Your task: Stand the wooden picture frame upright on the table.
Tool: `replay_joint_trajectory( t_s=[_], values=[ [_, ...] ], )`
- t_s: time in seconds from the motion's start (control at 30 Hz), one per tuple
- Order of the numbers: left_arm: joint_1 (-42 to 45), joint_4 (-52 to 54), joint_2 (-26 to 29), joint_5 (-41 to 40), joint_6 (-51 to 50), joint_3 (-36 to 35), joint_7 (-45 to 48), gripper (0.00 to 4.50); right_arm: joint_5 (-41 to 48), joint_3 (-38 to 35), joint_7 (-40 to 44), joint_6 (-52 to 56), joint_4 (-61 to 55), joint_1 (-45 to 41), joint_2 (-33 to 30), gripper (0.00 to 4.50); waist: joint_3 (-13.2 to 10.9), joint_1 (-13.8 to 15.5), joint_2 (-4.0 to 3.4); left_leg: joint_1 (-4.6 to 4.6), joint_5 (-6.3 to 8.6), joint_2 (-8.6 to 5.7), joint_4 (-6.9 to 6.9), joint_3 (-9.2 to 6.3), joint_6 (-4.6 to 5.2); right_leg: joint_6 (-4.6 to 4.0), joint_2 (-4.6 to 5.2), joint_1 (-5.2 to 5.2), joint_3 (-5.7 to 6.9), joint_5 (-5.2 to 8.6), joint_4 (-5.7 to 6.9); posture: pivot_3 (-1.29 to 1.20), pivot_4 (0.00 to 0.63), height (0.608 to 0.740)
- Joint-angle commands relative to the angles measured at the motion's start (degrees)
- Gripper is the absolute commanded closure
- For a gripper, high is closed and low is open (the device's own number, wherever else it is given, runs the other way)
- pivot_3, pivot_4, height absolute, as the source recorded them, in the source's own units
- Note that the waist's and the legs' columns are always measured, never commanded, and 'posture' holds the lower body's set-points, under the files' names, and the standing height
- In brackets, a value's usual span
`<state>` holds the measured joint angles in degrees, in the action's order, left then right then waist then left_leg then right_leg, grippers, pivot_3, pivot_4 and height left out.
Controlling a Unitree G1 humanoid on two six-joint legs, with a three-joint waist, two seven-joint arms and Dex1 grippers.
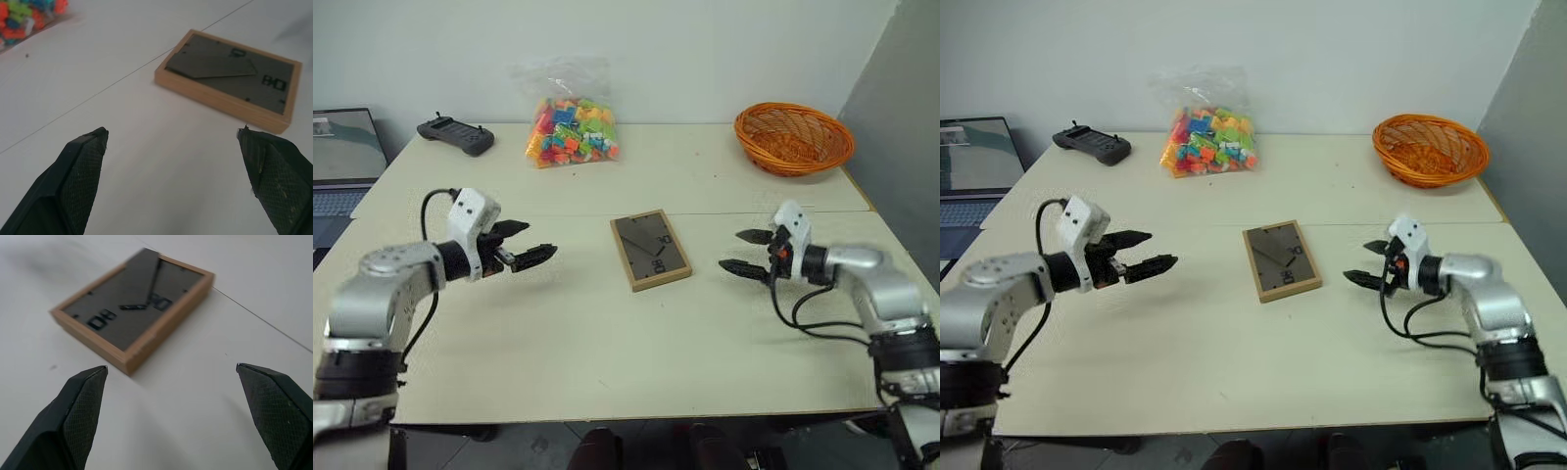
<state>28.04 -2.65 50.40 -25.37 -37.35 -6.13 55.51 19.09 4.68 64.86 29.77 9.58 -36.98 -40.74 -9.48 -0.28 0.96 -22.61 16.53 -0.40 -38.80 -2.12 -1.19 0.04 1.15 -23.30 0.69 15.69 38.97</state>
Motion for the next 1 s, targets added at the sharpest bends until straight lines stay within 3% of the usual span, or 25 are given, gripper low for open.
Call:
replay_joint_trajectory(
  t_s=[0.03, 0.37, 0.47, 1.0],
  values=[
    [4.18, -3.84, 1.31, 4.22, 5.64, 3.20, 3.10, 0.00, -0.58, 1.47, 3.91, -0.89, 4.33, -6.03, 0.41, 0.01, 0.00, -0.03, 0.00, 0.00, 0.00, 0.00, 0.00, 0.01, 0.00, 0.00, 0.00, -0.01, 0.00, 0.00, 0.00, 0.00, 0.150, 0.740],
    [9.40, -12.38, -4.05, 10.68, 13.20, 7.13, 1.72, 0.00, -10.78, 4.59, -1.72, -15.03, 22.02, -13.95, 5.84, 0.01, -0.01, -0.07, 0.01, -0.21, -0.02, 0.02, -0.07, 0.22, -0.03, 0.00, 0.05, -0.23, -0.12, 0.00, 0.02, 0.00, 0.150, 0.740],
    [10.86, -16.31, -7.10, 13.28, 17.14, 8.19, 0.06, 0.51, -13.10, 4.03, -6.92, -17.52, 30.15, -17.92, 9.25, 0.00, -0.01, -0.09, 0.01, -0.19, -0.02, 0.03, -0.09, 0.27, -0.03, 0.00, 0.05, -0.25, -0.12, -0.01, 0.09, 0.00, 0.150, 0.740],
    [25.19, -51.45, -23.10, 28.16, 41.06, 14.71, -11.86, 3.73, -27.12, 9.48, -21.24, -33.40, 53.62, -25.26, 22.13, 3.45, 0.01, -0.76, 0.04, -0.28, -0.16, 0.09, -0.11, 0.69, -0.28, 0.00, 0.15, -0.42, -0.22, -0.02, 0.13, 0.00, 0.150, 0.740]
  ],
)
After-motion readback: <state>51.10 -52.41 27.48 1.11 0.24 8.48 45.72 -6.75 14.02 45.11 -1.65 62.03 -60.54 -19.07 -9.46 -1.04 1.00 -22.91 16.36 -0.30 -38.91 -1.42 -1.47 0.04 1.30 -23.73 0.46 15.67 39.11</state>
